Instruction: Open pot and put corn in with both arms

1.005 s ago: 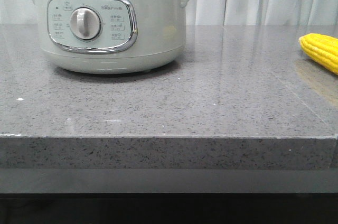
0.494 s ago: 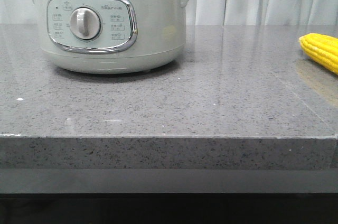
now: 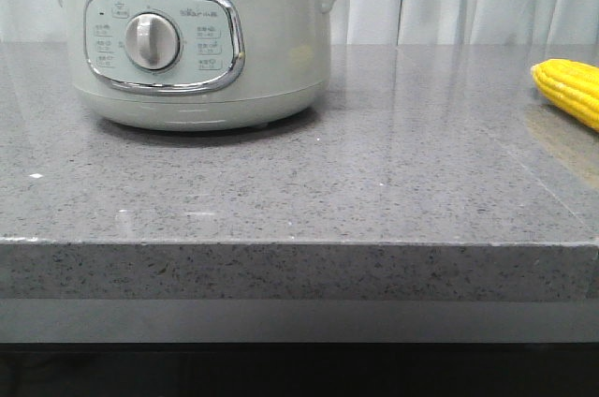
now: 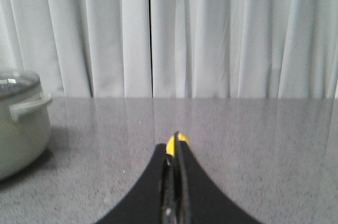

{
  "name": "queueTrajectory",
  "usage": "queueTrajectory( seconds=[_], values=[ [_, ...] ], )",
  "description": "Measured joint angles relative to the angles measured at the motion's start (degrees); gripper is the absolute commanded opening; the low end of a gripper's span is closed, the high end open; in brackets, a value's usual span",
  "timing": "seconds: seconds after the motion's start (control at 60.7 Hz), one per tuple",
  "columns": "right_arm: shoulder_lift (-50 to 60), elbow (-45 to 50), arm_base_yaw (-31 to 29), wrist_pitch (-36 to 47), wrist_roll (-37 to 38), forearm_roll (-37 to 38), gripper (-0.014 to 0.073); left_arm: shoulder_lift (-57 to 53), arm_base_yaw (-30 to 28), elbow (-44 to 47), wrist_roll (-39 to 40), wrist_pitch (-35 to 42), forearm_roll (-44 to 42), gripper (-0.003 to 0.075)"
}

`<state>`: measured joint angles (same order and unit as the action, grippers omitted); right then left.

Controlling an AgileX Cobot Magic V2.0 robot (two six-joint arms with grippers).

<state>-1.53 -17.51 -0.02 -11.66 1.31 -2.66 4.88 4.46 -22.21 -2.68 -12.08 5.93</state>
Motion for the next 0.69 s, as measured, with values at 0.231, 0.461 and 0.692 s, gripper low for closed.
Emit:
queueTrajectory(
  seconds=[0.231,0.461,0.692],
  values=[
    [-12.6,-16.6,0.0,-12.7,0.0,0.0,-0.0067,12.2,0.0,-16.6,0.0,-12.4,0.0,-0.0020],
    [-24.0,-24.2,0.0,-19.7,0.0,0.0,-0.0067,21.9,0.0,-21.5,0.0,-16.1,0.0,-0.0020],
    [-31.1,-24.4,0.0,-20.6,0.0,0.0,-0.0067,26.7,0.0,-21.3,0.0,-16.8,0.0,-0.0020]
  ],
)
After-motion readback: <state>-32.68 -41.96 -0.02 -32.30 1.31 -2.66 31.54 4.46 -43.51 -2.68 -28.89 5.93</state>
